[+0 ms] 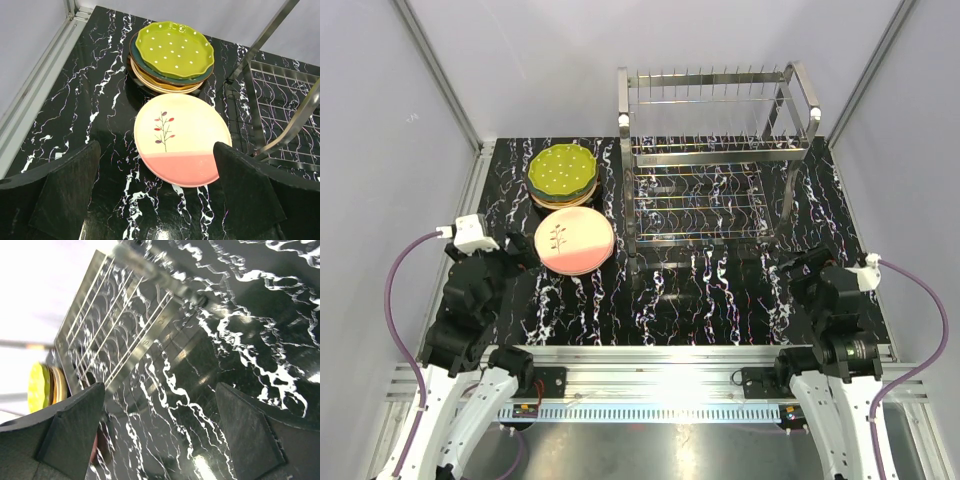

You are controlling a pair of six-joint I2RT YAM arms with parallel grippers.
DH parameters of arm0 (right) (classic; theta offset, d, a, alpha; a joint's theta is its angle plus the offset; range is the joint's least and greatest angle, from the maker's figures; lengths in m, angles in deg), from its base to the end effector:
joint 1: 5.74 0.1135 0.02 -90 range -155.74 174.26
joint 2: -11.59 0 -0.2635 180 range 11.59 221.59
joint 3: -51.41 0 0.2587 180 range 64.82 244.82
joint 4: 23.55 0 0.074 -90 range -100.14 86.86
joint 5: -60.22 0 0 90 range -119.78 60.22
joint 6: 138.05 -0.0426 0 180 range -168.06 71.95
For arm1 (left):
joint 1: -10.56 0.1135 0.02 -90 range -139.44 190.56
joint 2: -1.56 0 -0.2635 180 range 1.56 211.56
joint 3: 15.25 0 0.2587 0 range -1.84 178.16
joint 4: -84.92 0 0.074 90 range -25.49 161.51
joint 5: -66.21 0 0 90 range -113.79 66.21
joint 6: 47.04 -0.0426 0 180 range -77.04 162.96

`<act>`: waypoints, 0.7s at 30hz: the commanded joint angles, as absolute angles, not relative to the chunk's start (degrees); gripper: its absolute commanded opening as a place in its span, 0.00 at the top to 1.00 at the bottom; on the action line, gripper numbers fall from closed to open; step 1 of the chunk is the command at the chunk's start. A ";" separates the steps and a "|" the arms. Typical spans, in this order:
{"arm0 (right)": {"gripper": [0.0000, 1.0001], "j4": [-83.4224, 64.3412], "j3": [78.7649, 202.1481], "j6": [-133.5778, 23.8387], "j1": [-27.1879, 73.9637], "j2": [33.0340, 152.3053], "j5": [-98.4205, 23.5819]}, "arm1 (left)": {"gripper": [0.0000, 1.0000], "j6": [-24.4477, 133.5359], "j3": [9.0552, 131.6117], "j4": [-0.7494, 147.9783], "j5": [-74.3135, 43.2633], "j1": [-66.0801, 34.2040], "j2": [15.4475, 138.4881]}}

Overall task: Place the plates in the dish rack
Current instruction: Grab a plate with the left arm

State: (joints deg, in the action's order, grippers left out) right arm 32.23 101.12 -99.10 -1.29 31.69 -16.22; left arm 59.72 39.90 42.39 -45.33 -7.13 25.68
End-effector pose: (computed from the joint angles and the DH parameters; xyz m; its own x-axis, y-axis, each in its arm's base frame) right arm 0.1015 -0.0021 0.2810 -0.1719 0.7449 -0.6446 0.4264 0.6462 0.6330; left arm 0.1120 -0.0193 0.3319 -0.1645 -0.2291 -0.9594 -0.1123 0.9707 -0.2125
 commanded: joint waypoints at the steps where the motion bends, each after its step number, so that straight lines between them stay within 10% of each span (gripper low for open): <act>1: 0.00 34.16 100.60 -106.23 -1.43 30.31 -9.22 | 0.01 61.16 40.09 43.38 -47.34 -7.28 25.91; 21: 0.00 24.22 94.70 -95.96 -1.43 18.96 -32.77 | 0.01 61.07 39.91 42.16 -48.13 -7.28 34.33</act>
